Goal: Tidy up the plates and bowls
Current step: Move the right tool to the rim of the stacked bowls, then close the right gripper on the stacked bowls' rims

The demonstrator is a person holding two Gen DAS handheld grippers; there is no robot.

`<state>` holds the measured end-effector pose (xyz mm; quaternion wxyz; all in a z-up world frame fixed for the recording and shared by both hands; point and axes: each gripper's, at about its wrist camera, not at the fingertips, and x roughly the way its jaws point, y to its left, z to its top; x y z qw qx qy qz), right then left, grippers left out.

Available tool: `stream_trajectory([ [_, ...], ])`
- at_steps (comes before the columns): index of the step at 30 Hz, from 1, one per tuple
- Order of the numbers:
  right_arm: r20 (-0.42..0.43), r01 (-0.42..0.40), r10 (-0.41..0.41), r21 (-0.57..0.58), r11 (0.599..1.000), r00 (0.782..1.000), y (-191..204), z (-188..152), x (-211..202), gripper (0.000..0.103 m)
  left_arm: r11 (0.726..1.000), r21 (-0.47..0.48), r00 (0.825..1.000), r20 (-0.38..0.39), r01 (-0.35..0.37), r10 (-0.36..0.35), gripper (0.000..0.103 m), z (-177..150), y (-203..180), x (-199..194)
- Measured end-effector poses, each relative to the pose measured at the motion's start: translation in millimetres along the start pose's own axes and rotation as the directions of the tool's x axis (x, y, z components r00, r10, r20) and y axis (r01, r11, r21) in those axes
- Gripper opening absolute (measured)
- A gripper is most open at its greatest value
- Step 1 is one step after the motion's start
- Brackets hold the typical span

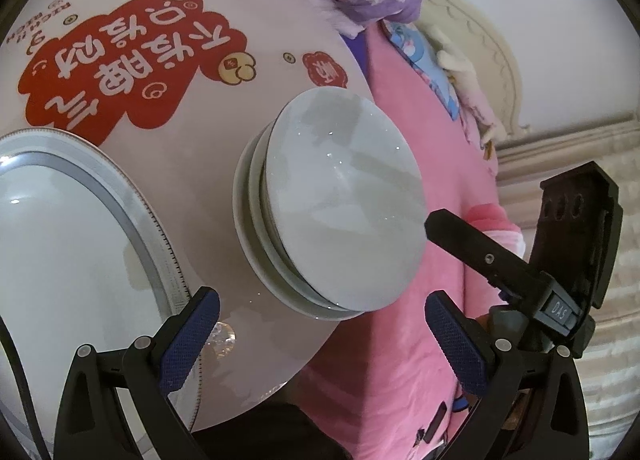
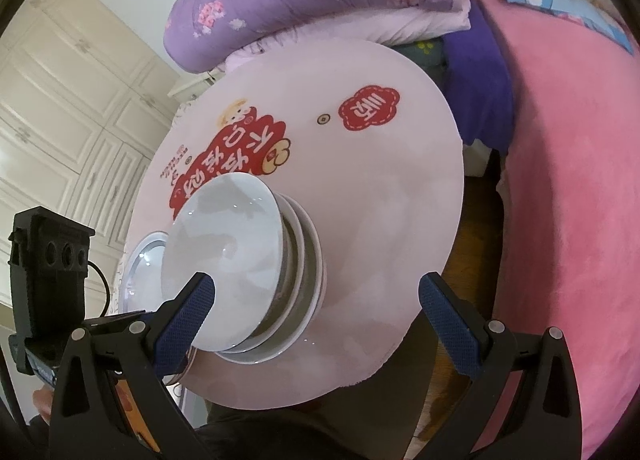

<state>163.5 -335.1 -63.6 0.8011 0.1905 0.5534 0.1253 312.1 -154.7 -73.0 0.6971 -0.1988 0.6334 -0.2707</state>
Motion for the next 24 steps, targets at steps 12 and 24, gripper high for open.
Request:
stream_trajectory([
  [12,-0.016,0.017,-0.016,0.016,1.0,1.0,-9,1,12,0.103,0.994,-0.102,0.997,0.068,0.042,-0.036,0.099,6,15,17],
  [24,-0.036,0.017,-0.016,0.004,1.0,0.999,-5,3,26,0.103,0.983,-0.177,0.997,0.056,0.054,-0.045,0.072,10,26,27],
])
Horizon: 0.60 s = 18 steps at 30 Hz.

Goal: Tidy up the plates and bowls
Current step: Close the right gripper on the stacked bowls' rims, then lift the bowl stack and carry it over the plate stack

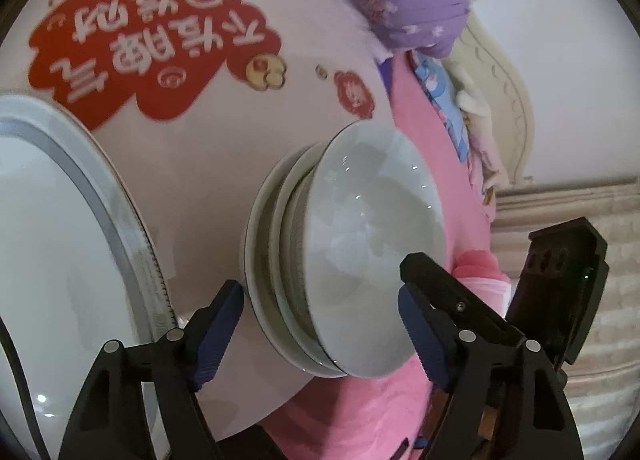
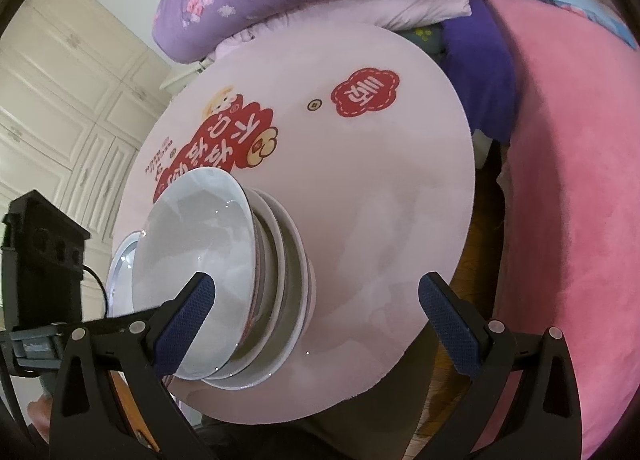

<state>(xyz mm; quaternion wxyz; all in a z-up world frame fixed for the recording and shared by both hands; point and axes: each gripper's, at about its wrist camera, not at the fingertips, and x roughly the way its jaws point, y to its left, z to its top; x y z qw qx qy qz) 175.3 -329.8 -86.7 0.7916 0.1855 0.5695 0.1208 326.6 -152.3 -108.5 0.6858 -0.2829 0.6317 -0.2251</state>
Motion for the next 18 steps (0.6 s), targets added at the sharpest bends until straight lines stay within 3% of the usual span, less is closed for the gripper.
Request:
stream_trajectory([
  [5,-0.013,0.013,-0.013,0.009,1.0,1.0,-1,0,5,0.098,0.999,-0.033,1.0,0.016,0.001,0.0,0.065,8,6,4],
  [8,-0.033,0.008,-0.007,0.029,1.0,0.999,-5,0,13,0.084,0.999,-0.031,1.0,0.021,-0.022,0.023,0.059,12,7,4],
  [14,-0.077,-0.056,0.062,0.072,0.996,0.995,-4,-3,28,0.076,0.997,0.007,0.997,0.022,-0.073,0.072,0.048,8,0,0],
  [18,-0.077,-0.126,0.132,0.082,0.989,0.988,8,-6,30,0.053,0.994,0.037,0.995,0.023,-0.099,0.098,0.042,5,-4,-3],
])
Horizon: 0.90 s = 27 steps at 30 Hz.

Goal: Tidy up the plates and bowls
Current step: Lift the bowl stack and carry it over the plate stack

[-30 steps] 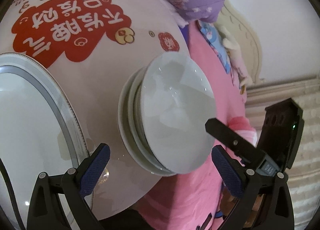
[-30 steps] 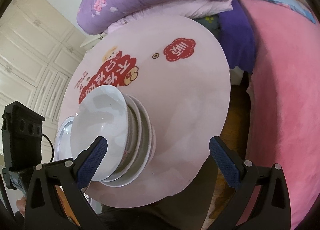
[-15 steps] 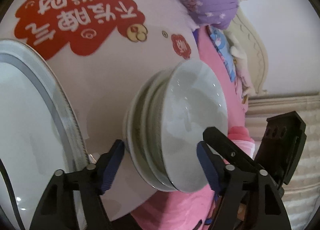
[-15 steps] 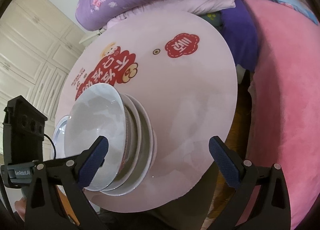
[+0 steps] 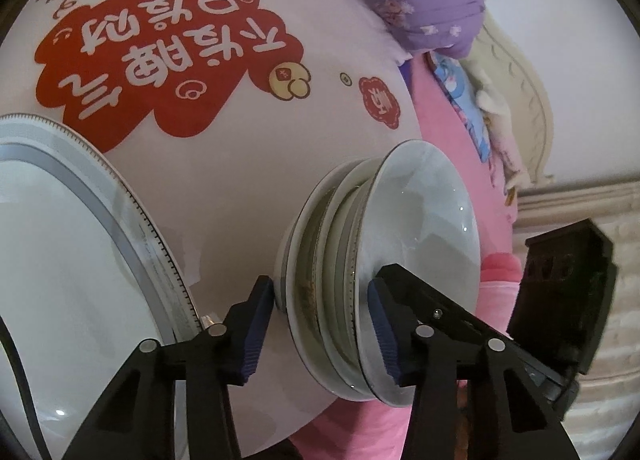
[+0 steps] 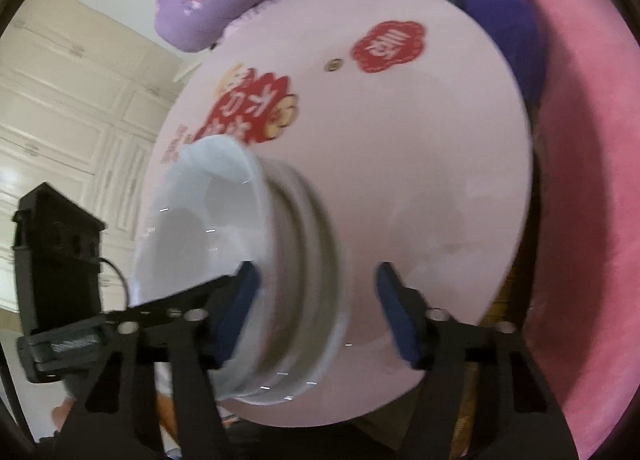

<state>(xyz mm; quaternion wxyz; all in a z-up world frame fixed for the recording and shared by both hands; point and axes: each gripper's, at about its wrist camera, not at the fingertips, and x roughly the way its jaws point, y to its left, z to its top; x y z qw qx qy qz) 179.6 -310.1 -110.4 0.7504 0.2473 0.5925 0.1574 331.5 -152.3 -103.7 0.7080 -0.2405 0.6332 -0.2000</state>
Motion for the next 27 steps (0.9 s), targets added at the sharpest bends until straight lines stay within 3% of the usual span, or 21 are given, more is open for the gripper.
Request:
stream_trajectory([
  [3,0.019,0.031,-0.031,-0.015,0.999,0.999,6.1,-1.2,-1.5,0.053,1.0,0.011,1.0,-0.004,0.003,-0.003,0.042,-2.4,1.0,-4.1],
  [27,0.046,0.035,-0.035,0.017,0.999,0.998,2.0,-6.8,-8.8,0.045,1.0,0.023,1.0,-0.013,-0.006,0.007,0.043,-1.8,0.6,-4.6],
])
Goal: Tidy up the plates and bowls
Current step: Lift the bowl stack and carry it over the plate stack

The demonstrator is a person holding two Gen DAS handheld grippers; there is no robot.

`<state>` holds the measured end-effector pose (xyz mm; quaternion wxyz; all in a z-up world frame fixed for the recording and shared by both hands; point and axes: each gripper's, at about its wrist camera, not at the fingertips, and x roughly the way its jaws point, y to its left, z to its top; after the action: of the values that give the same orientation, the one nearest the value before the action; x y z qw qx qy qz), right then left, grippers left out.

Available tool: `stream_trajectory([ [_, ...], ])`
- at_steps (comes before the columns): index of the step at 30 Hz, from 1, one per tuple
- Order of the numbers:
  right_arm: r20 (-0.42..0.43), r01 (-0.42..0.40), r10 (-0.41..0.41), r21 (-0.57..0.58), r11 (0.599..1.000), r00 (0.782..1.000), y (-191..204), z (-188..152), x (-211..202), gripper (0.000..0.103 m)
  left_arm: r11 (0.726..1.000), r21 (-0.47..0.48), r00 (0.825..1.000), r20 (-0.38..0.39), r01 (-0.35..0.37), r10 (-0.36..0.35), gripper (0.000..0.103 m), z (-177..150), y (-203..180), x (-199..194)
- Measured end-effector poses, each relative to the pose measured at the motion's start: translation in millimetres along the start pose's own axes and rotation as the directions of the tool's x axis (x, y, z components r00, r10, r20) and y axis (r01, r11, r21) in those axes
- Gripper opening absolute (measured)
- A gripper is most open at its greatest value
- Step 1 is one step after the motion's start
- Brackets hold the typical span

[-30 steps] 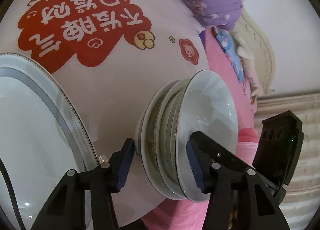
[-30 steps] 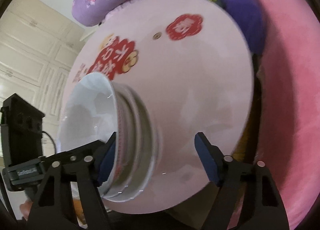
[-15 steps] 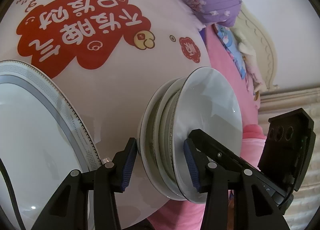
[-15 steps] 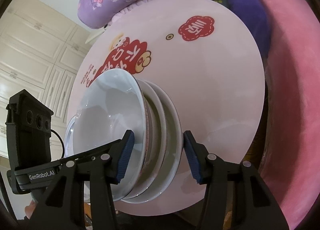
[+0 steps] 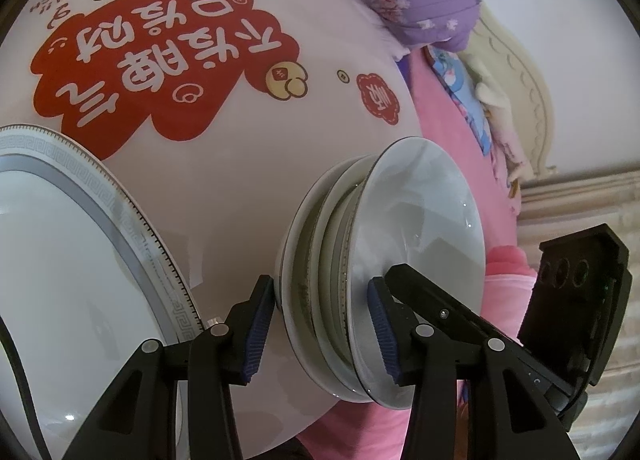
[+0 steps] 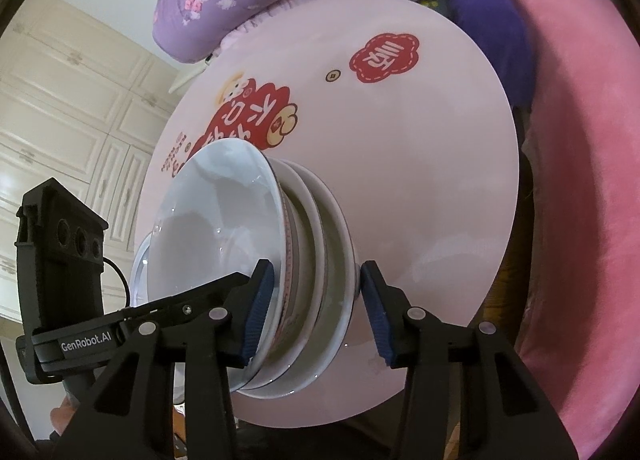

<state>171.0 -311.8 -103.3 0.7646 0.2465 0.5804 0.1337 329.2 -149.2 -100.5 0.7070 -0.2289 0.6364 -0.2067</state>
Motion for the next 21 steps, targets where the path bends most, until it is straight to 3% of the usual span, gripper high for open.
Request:
stream_trajectory([
  [21,0.039,-0.005,0.005,-0.01,1.0,0.999,14,7,-15,0.045,1.0,0.015,1.0,0.022,-0.001,0.001,0.043,7,-9,-19],
])
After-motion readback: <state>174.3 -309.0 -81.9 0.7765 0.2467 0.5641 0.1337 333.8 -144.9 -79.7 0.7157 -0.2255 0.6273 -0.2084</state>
